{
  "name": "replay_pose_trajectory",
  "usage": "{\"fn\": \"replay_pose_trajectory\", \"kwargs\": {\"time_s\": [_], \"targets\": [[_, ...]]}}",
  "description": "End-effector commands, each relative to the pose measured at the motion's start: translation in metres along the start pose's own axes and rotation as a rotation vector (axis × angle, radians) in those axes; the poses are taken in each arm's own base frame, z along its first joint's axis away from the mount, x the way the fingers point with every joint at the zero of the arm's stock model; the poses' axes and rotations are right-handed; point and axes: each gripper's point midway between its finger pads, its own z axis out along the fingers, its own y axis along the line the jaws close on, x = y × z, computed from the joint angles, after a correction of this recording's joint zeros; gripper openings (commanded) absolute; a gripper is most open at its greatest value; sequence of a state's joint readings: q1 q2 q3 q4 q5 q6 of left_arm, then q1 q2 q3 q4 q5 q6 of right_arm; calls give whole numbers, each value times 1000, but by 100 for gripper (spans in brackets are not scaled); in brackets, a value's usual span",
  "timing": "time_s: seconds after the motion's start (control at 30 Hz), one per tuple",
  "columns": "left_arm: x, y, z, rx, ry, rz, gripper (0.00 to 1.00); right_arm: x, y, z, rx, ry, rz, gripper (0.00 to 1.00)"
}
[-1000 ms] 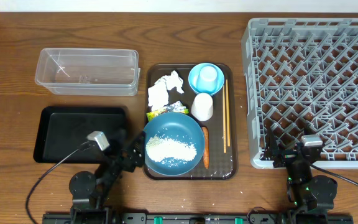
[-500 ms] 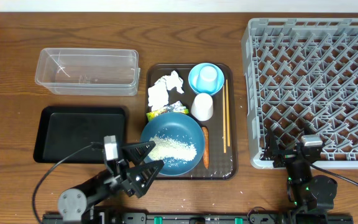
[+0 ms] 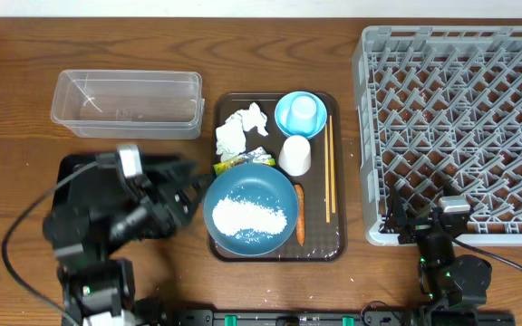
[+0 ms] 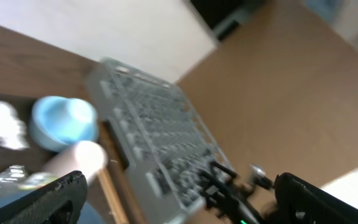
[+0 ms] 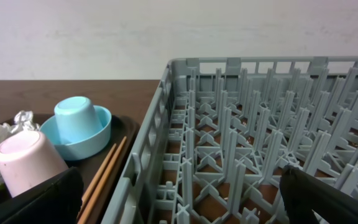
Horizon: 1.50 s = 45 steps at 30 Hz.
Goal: Sort waste into correct bins and load items into the dishwasher rack
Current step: 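Move the left gripper over to the blue plate's rim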
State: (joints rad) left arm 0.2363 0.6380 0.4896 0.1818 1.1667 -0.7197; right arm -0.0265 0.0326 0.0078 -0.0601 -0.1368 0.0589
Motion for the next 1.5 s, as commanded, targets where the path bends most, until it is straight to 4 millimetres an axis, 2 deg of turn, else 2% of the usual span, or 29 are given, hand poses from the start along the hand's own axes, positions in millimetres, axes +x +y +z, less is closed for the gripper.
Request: {"fn": "replay_pose_trajectory", "kwargs": {"time_s": [0.0,0.03,0.13,0.27,0.33,0.47,0.57,0.67,0.77,0.9,0.97,1.03,1.2,1.47], "targets": [[-27,41,-1,-167,-91,114,99,2,-6,0,24,5,-9,99],[-32,59,-3,-244,-120,108,99,2,-6,0,24,4,-10,99],[-39,86,-9,-374,-157,112,99,2,-6,0,24,4,-10,99],[-48,106,-27,-590,-161,118,99,2,-6,0,24,4,-10,99],[-51,109,-40,-708,-134,121,99,2,-6,0,24,4,-9,99],[-54,98,-61,-879,-75,132,99,2,-6,0,24,4,-9,99],[-49,79,-67,-922,-17,111,99,2,-6,0,24,4,-9,99],[-33,44,-53,-785,71,79,99,2,-6,0,24,4,-9,99],[-21,7,-32,-562,120,23,99,2,-6,0,24,4,-9,99],[-2,-43,-14,-252,220,-33,99,2,-6,0,24,4,-9,99],[11,-54,-13,-191,272,-76,99,2,-6,0,24,4,-9,99],[25,-53,-15,-212,319,-121,99,2,-6,0,24,4,-10,99],[58,-25,-24,-443,420,-151,99,2,-6,0,24,4,-9,99],[90,-21,-8,-574,557,-46,99,2,-6,0,24,4,-10,99]]}}
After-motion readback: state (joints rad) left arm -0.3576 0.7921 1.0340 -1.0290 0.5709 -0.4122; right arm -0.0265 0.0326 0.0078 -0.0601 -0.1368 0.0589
